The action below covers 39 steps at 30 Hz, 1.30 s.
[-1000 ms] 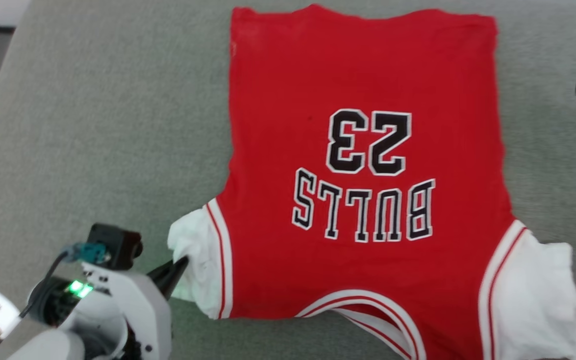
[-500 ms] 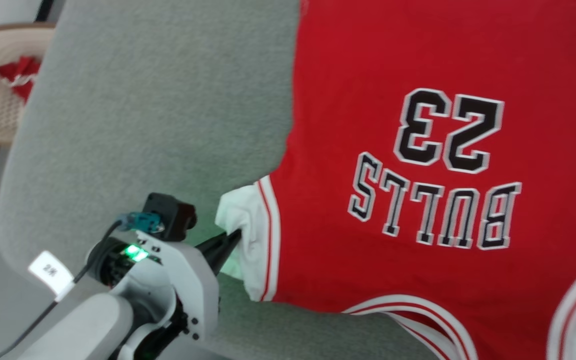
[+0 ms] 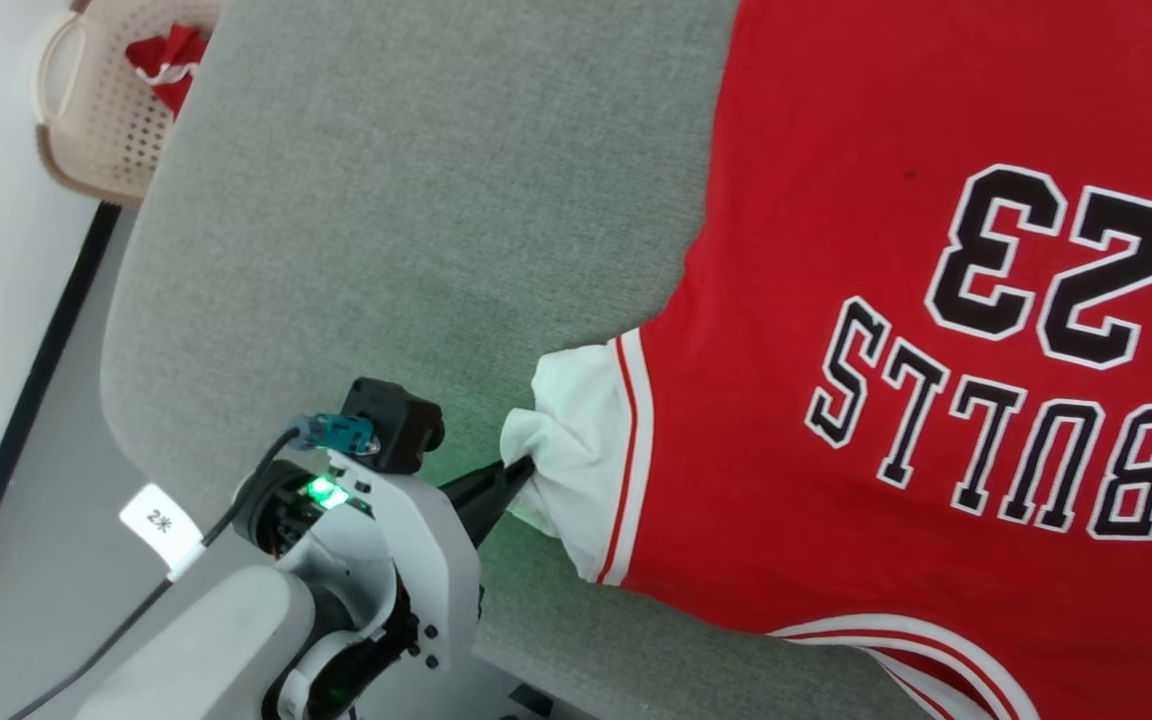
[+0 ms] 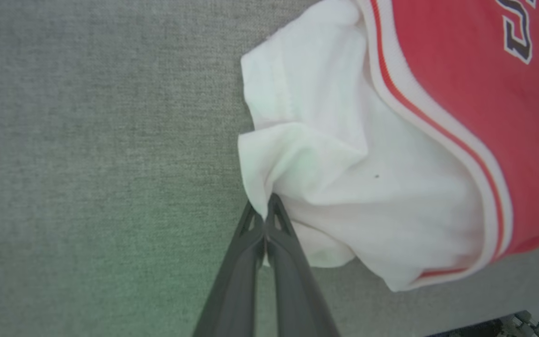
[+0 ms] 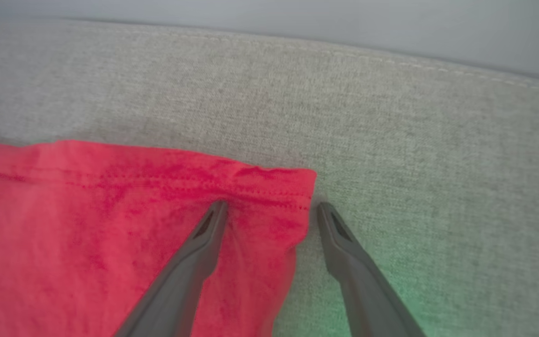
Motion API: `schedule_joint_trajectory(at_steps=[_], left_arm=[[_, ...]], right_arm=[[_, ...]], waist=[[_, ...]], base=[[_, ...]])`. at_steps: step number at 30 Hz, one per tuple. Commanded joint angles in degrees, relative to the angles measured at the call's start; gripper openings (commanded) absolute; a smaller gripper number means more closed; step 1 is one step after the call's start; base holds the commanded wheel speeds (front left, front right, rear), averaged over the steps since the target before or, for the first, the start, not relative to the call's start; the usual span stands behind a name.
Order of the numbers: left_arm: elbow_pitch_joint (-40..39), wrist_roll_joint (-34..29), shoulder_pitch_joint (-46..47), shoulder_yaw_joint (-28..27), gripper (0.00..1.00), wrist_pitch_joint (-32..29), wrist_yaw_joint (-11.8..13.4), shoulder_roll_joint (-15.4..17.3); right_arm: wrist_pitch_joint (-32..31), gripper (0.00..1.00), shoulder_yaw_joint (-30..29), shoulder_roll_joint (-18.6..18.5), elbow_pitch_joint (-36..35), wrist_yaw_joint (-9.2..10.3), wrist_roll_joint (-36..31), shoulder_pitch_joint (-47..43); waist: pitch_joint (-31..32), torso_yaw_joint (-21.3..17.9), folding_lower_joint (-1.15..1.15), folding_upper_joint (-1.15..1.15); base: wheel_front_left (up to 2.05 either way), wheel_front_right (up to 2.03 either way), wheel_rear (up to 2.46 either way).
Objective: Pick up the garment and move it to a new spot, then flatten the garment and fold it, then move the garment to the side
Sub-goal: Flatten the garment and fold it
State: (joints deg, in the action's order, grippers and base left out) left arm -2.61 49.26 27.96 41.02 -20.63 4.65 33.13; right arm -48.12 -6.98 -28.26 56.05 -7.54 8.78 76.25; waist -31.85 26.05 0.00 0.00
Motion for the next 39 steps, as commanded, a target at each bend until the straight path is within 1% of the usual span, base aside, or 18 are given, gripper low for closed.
schedule_joint_trajectory(at_steps=[1, 3, 6, 8, 11, 14, 18, 21, 25, 28, 31, 34, 39], left_arm=[[0.53, -0.06, 0.63, 0.18, 0.0, 0.33, -0.35, -0.4], [1.09, 0.0, 0.89, 0.24, 0.0, 0.4, -0.54, -0.5], [1.75, 0.16, 1.12, -0.03, 0.0, 0.62, -0.68, -0.45], [2.04, 0.19, 1.16, -0.25, 0.0, 0.78, -0.65, -0.21], [2.32, 0.27, 1.09, -0.8, 0.0, 0.84, -0.09, 0.59], [2.25, 0.41, 0.43, -1.6, 0.0, 0.89, 0.57, 1.87], [1.53, 1.09, -0.66, -2.89, 0.0, 0.65, 1.56, 3.86], [1.22, 1.8, -1.77, -3.97, 0.0, 0.45, 2.3, 5.52], [0.95, 2.63, -3.13, -5.1, 0.0, 0.24, 3.12, 7.48], [0.58, 3.16, -4.14, -5.87, 0.0, 0.18, 3.78, 8.72], [0.14, 3.59, -5.27, -6.53, 0.0, 0.12, 4.49, 9.96], [-0.33, 3.64, -5.98, -6.81, 0.0, -0.2, 5.01, 10.9], [-1.08, 4.21, -7.2, -7.24, 0.0, -0.31, 5.78, 11.82]], right_arm=[[-2.83, 1.0, -0.52, 0.33, 3.43, 0.11, -1.96, -2.39], [-4.87, 0.0, -0.96, 0.09, 4.84, 0.12, -4.48, -2.29], [-5.97, 0.0, -1.64, 0.97, 5.24, 0.12, -6.18, -2.39], [-4.48, 0.0, -2.53, 1.28, 4.17, 0.12, -7.06, -2.47], [-4.28, 0.0, -2.39, 1.68, 3.14, 0.12, -7.01, -2.88], [-4.39, 0.0, 0.35, 2.37, 1.41, 0.12, -5.72, -4.09], [-3.85, 0.0, 5.16, 3.07, -2.95, 0.11, 0.13, -6.72], [-4.22, 0.0, 9.67, 2.25, -8.41, 0.11, 5.61, -9.93], [-5.55, 0.0, 15.1, 0.11, -18.15, 0.11, 13.84, -16.53], [-6.27, 0.0, 17.1, -2.12, -25.88, 0.11, 18.86, -22.63], [-7.32, 0.0, 17.6, -3.72, -33.29, 0.11, 22.77, -29.28], [-7.99, 0.0, 16.15, -4.76, -40.22, 0.11, 25.47, -36.18], [-9.16, 0.0, 11.89, -3.58, -49.97, 0.11, 27.81, -48.07]], waist=[[-0.9, 0.97, 0.0, 0.0], [-1.0, 0.96, 0.0, 0.0], [-0.95, 0.35, 0.0, 0.0], [-0.68, -0.35, 0.0, 0.0], [0.2, -1.76, 0.0, 0.0], [1.58, -3.94, 0.0, 0.0], [3.7, -7.51, 0.0, 0.0], [5.21, -10.46, 0.0, 0.0], [7.11, -13.98, 0.0, 0.0], [8.5, -16.26, 0.0, 0.0], [9.71, -18.19, 0.0, 0.0], [10.63, -19.54, 0.0, 0.0], [12.02, -21.2, 0.0, 0.0]], base=[[0.0, 0.0, 0.0], [0.0, 0.0, 0.0], [0.0, 0.0, 0.0], [0.0, 0.0, 0.0], [0.0, 0.0, 0.0], [0.0, 0.0, 0.0], [0.0, 0.0, 0.0], [0.0, 0.0, 0.0], [0.0, 0.0, 0.0], [0.0, 0.0, 0.0], [0.0, 0.0, 0.0], [0.0, 0.0, 0.0], [0.0, 0.0, 0.0]])
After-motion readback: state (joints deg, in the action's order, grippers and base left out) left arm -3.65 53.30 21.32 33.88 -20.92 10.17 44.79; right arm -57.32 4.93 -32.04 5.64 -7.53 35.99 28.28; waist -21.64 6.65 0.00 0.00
